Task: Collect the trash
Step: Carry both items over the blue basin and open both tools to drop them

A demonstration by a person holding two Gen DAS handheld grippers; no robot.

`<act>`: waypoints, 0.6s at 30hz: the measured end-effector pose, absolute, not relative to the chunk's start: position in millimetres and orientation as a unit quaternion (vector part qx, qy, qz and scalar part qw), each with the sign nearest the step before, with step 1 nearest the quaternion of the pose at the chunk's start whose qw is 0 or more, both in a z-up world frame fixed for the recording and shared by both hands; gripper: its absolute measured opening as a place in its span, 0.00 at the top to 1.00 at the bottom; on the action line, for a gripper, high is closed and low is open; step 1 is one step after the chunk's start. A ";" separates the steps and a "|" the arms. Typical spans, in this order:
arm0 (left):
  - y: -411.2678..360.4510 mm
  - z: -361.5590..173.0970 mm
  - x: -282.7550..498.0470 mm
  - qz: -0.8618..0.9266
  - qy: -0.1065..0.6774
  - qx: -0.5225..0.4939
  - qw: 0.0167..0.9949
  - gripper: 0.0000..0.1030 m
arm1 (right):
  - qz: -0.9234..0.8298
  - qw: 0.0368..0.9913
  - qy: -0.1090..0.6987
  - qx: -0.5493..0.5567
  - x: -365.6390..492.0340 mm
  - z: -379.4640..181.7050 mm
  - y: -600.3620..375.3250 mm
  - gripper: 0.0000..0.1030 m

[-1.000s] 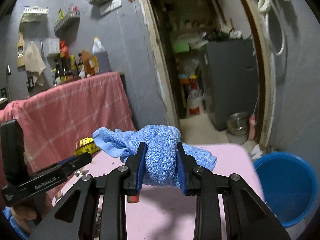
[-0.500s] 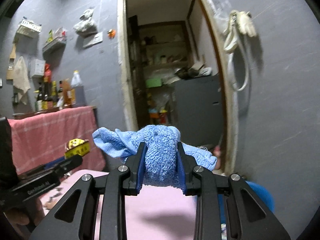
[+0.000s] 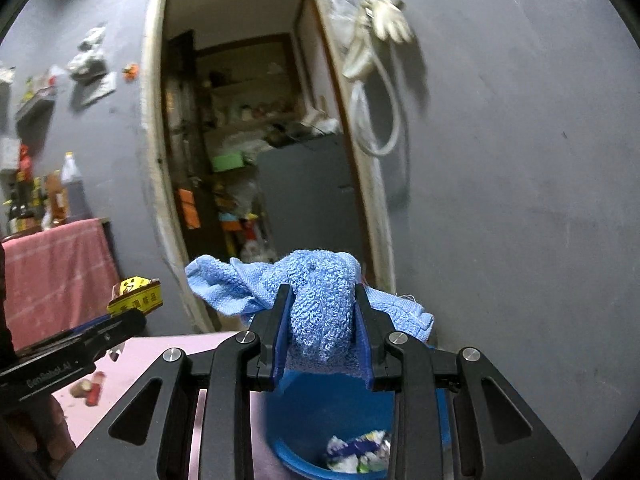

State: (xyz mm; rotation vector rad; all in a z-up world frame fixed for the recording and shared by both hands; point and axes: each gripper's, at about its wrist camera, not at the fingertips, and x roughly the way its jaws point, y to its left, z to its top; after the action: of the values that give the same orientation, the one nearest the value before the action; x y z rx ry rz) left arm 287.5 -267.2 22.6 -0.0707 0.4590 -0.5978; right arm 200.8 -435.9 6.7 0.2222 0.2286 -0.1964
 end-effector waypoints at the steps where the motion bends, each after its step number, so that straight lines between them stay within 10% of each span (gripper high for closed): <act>1: -276.3 18.6 292.9 -0.295 0.236 -0.030 0.925 0.60 | -0.103 0.980 0.123 0.117 202.1 -0.2 -442.7 0.74; 18: -354.7 -58.6 340.9 -0.307 0.406 0.009 0.861 0.59 | -0.132 0.946 0.244 0.166 226.4 -69.7 -485.0 0.72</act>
State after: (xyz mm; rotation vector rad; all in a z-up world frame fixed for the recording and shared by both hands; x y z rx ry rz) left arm 340.9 -354.7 -58.6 0.0197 0.8515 -0.6449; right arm 226.4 -485.0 -69.7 0.3379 0.4960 -0.2688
